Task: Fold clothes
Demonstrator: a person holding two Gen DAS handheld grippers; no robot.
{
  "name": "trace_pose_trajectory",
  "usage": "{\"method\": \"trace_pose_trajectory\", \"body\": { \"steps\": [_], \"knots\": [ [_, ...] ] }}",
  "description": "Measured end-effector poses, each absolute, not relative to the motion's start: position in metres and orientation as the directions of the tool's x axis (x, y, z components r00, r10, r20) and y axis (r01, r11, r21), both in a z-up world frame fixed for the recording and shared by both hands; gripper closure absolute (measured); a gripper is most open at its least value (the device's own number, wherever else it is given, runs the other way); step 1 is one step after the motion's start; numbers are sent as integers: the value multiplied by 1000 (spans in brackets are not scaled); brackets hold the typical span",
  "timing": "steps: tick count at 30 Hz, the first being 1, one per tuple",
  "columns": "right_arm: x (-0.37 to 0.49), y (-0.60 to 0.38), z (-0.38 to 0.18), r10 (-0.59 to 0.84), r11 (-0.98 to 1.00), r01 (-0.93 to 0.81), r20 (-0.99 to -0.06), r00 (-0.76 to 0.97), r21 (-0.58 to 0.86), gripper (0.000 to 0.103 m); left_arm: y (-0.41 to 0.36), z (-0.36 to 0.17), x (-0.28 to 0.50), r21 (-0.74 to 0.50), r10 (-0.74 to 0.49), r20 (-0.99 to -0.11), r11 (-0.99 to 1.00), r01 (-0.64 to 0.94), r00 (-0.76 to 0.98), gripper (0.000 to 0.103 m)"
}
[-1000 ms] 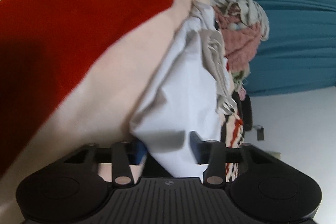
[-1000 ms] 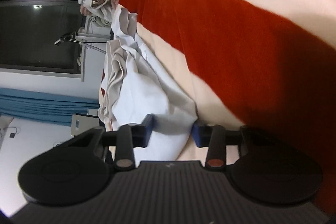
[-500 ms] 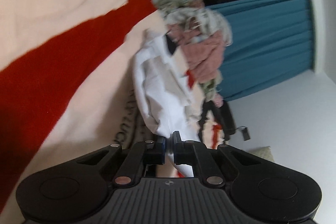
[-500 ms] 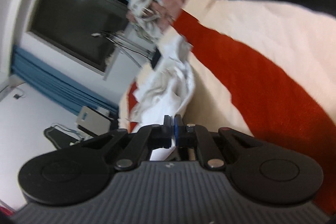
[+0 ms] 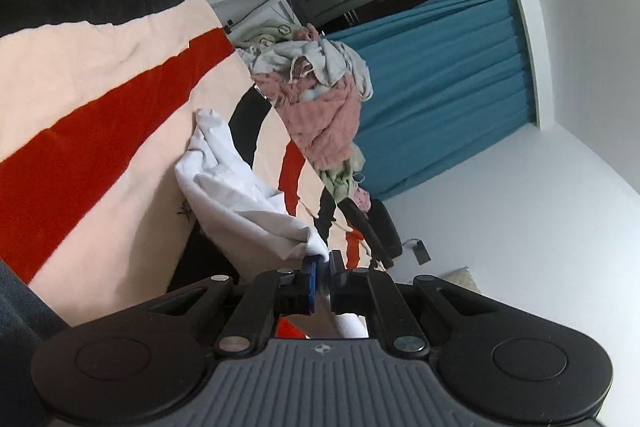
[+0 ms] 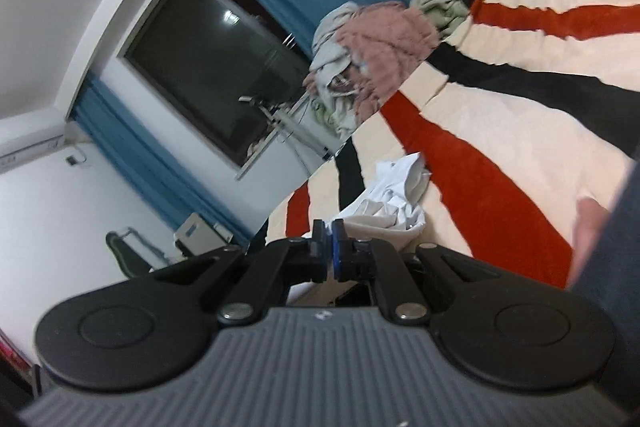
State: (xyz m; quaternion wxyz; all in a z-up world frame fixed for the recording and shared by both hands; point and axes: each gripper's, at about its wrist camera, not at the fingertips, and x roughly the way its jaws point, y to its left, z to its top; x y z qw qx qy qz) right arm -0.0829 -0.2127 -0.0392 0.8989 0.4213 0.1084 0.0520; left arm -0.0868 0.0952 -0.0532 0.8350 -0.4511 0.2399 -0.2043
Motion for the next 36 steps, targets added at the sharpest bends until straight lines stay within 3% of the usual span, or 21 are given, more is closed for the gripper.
{"method": "trace_pose_trajectory", "body": {
  "steps": [6, 14, 21, 29, 30, 31, 32, 33, 34, 35, 36],
  "knots": [
    [-49, -215, -24, 168, 625, 5, -141, 976, 781, 97, 93, -35, -41, -852, -540, -234, 514, 97, 808, 97],
    [102, -217, 25, 110, 704, 37, -160, 981, 710, 98, 66, 11, 106, -770, -452, -317, 636, 52, 834, 97],
    [198, -226, -22, 87, 728, 117, -260, 962, 676, 99, 48, -40, 193, -706, -438, -356, 705, 70, 825, 97],
    [252, -226, -63, 114, 769, 110, -304, 946, 630, 96, 39, -74, 245, -627, -431, -402, 773, 100, 808, 96],
    [256, -225, -65, 128, 772, 103, -311, 942, 628, 96, 39, -78, 251, -617, -434, -418, 780, 100, 798, 92],
    [260, -226, -67, 147, 768, 96, -320, 936, 633, 95, 39, -82, 254, -605, -442, -436, 789, 107, 784, 81],
    [263, -225, -68, 164, 771, 94, -340, 926, 630, 92, 38, -86, 258, -592, -451, -455, 797, 117, 768, 71],
    [266, -223, -68, 181, 778, 95, -366, 913, 621, 89, 38, -89, 261, -579, -459, -474, 805, 127, 751, 48],
    [267, -220, -67, 194, 790, 81, -374, 907, 608, 69, 37, -91, 261, -566, -462, -483, 813, 138, 744, 33],
    [265, -217, -65, 206, 805, 58, -370, 906, 590, 34, 36, -90, 260, -552, -461, -483, 820, 149, 745, 29],
    [263, -214, -64, 217, 819, 35, -366, 905, 572, 17, 35, -90, 258, -538, -458, -481, 827, 161, 748, 22]
  ]
}}
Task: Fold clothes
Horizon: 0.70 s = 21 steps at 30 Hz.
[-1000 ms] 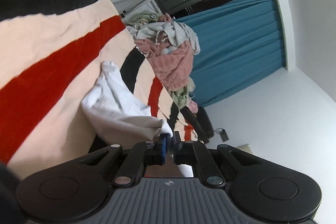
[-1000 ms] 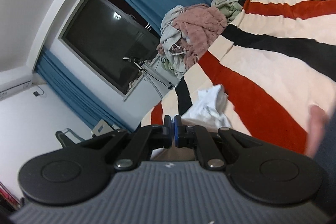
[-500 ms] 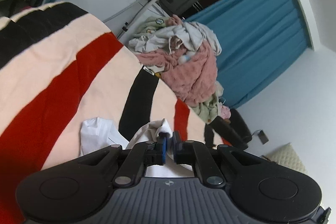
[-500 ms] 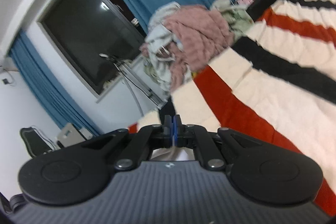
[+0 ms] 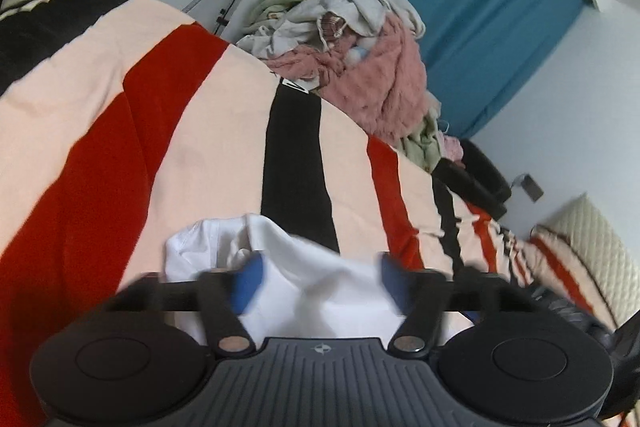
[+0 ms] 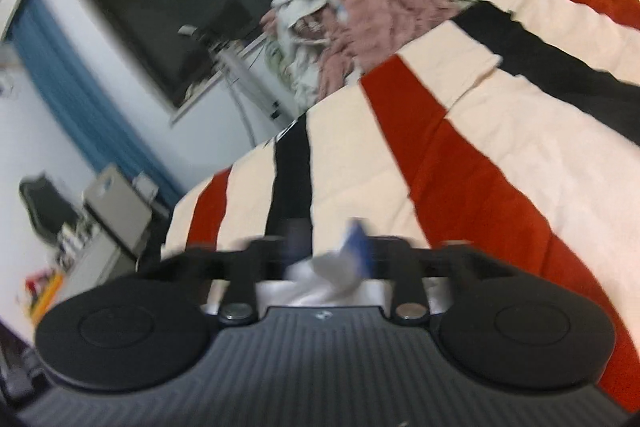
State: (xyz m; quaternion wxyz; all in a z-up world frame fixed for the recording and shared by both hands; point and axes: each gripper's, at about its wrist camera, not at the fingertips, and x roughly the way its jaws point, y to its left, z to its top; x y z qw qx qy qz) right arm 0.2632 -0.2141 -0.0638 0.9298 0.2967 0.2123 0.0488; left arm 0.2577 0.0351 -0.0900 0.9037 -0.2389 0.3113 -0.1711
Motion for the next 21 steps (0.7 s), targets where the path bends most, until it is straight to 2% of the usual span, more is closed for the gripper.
{"method": "trace_pose_trajectory", "body": {
  "steps": [1, 4, 5, 6, 7, 8, 11, 14, 21],
  "knots": [
    [262, -210, -63, 222, 837, 14, -363, 905, 548, 9, 33, -90, 256, -522, -456, -480, 835, 173, 749, 17],
    [258, -195, -62, 226, 890, -43, -355, 907, 455, 10, 21, -90, 252, -440, -426, -499, 875, 204, 755, 13],
    [257, -190, -61, 227, 904, -62, -352, 908, 422, 15, 16, -91, 250, -397, -404, -511, 894, 209, 759, 13],
    [256, -185, -61, 229, 918, -81, -350, 909, 389, 28, 12, -95, 249, -351, -372, -528, 914, 203, 763, 13],
    [259, -179, -63, 220, 934, -81, -379, 899, 349, 59, 7, -99, 248, -304, -337, -547, 933, 193, 767, 13],
    [264, -174, -68, 202, 950, -69, -430, 880, 304, 75, 4, -105, 250, -277, -309, -572, 945, 176, 760, 13],
    [279, -169, -91, 205, 958, -58, -529, 824, 280, 77, 3, -125, 260, -266, -277, -633, 955, 133, 723, 13],
    [287, -158, -104, 183, 971, -58, -567, 803, 231, 77, 3, -131, 263, -252, -264, -638, 959, 127, 723, 13],
    [257, -159, -76, 184, 970, -67, -524, 832, 235, 75, 3, -113, 233, -218, -246, -625, 966, 137, 741, 14]
  ]
}}
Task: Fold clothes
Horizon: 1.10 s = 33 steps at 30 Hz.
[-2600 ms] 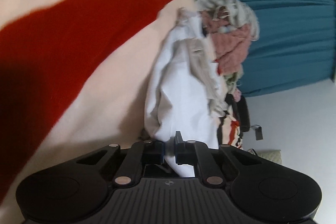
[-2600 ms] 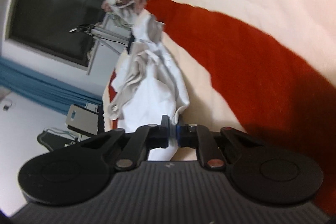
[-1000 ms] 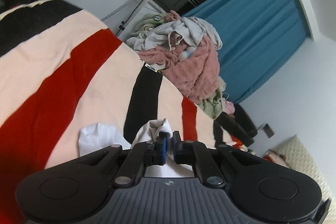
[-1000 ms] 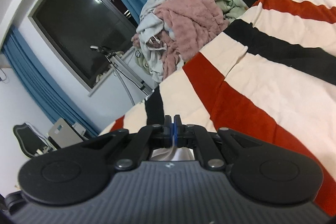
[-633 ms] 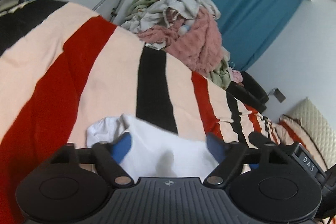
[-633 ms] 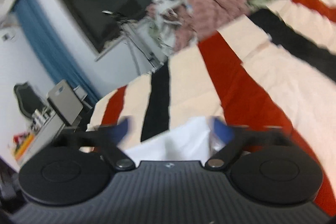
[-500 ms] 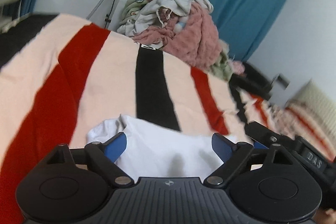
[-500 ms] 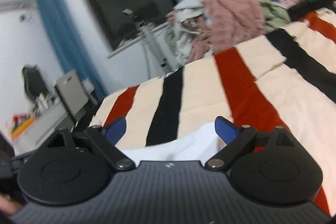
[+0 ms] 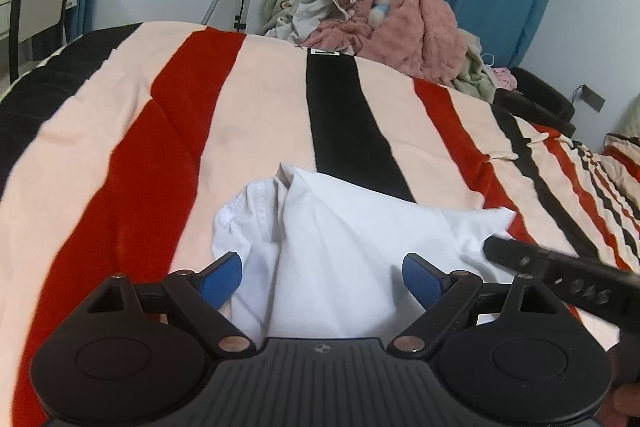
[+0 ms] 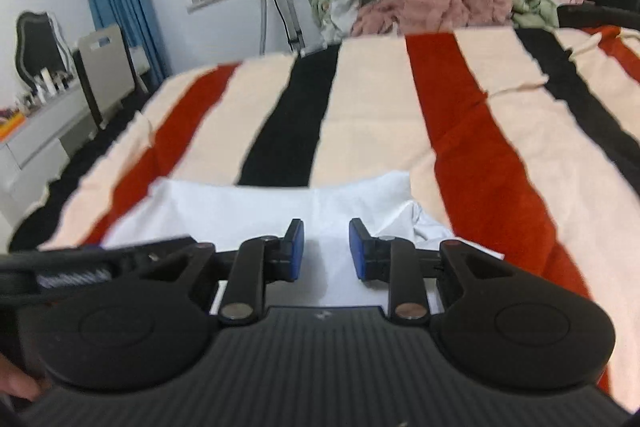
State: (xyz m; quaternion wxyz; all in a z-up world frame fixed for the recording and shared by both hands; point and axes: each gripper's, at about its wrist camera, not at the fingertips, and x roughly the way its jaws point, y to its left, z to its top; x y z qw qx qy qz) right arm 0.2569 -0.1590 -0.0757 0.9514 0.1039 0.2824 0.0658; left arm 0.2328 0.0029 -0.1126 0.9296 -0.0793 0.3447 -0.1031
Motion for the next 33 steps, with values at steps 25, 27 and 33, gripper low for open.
{"method": "trace_pose_trajectory", "body": {
  "steps": [25, 27, 33],
  "knots": [
    [157, -156, -89, 190, 972, -71, -578, 794, 223, 75, -14, -110, 126, -181, -222, -676, 974, 133, 703, 14],
    [156, -155, -89, 186, 972, -64, -577, 795, 225, 75, -9, -103, 118, -227, -234, -673, 968, 106, 702, 14],
    [156, -155, -88, 177, 973, -51, -578, 797, 227, 75, 26, -76, 77, -529, -406, -555, 846, 69, 726, 9]
  ]
}}
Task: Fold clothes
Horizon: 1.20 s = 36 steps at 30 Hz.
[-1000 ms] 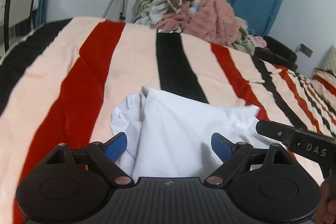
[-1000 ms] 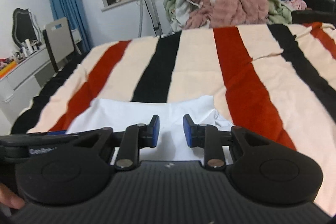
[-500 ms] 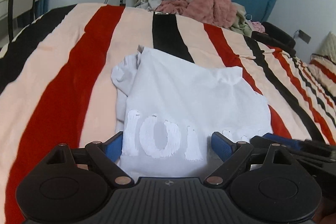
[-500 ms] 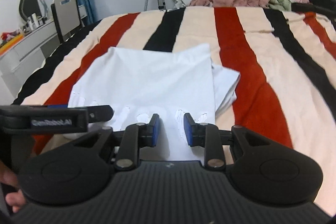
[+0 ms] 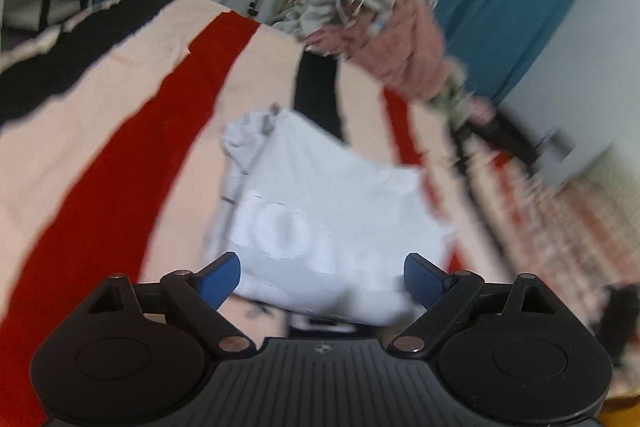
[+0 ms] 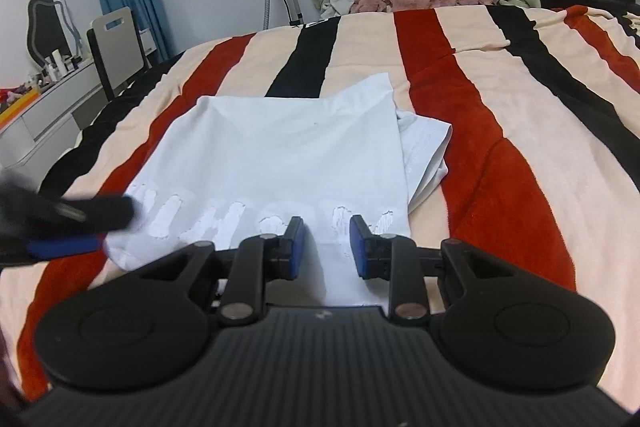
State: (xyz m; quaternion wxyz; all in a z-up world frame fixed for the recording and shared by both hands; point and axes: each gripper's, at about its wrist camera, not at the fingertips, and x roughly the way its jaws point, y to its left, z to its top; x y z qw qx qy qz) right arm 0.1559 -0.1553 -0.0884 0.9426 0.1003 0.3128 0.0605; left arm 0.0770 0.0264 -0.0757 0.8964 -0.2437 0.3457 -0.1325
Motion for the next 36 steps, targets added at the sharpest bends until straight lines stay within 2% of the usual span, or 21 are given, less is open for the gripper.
{"method": "trace_pose_trajectory", "body": {
  "steps": [3, 7, 10, 12, 14, 17, 19, 21, 24, 28, 29, 31, 32, 34, 36],
  "knots": [
    [156, -155, -88, 173, 972, -45, -578, 797, 229, 75, 43, -87, 71, -656, -479, -526, 755, 24, 703, 8],
    [156, -154, -88, 166, 972, -35, -578, 799, 231, 75, 59, -126, 89, -775, -548, -529, 622, -107, 647, 8],
    [156, -154, -88, 164, 971, -29, -578, 799, 236, 75, 67, -153, 103, -833, -561, -505, 515, -202, 656, 9],
    [156, -154, -89, 165, 971, -28, -578, 800, 238, 75, 71, -157, 109, -853, -553, -474, 480, -203, 685, 11],
    [156, -154, -88, 163, 971, -27, -577, 800, 237, 75, 73, -158, 114, -868, -546, -444, 458, -191, 710, 20],
    [156, -154, -88, 161, 971, -24, -575, 802, 237, 75, 72, -157, 119, -876, -538, -415, 454, -163, 734, 24],
    [156, -154, -88, 159, 971, -21, -573, 804, 239, 75, 71, -157, 120, -860, -518, -430, 484, -161, 740, 47],
    [156, -154, -87, 157, 972, -21, -573, 805, 236, 75, 70, -158, 120, -850, -505, -446, 497, -174, 739, 57],
    [156, -153, -87, 153, 973, -21, -573, 805, 231, 75, 71, -157, 118, -857, -507, -429, 489, -161, 748, 63],
    [155, -152, -87, 149, 975, -21, -573, 806, 223, 75, 67, -151, 115, -841, -495, -431, 524, -136, 755, 64],
    [155, -152, -87, 148, 975, -21, -573, 806, 222, 75, 67, -152, 115, -840, -497, -434, 524, -139, 751, 62],
    [155, -151, -87, 145, 976, -21, -573, 807, 218, 75, 68, -155, 117, -848, -511, -435, 509, -147, 742, 52],
    [155, -151, -87, 144, 976, -21, -573, 807, 216, 75, 69, -158, 118, -854, -520, -432, 499, -149, 737, 52],
    [154, -150, -87, 140, 978, -21, -573, 807, 210, 75, 70, -161, 120, -858, -529, -430, 491, -150, 731, 53],
    [154, -151, -85, 141, 975, -12, -573, 807, 223, 75, 70, -164, 122, -854, -523, -440, 494, -162, 730, 59]
  ]
}}
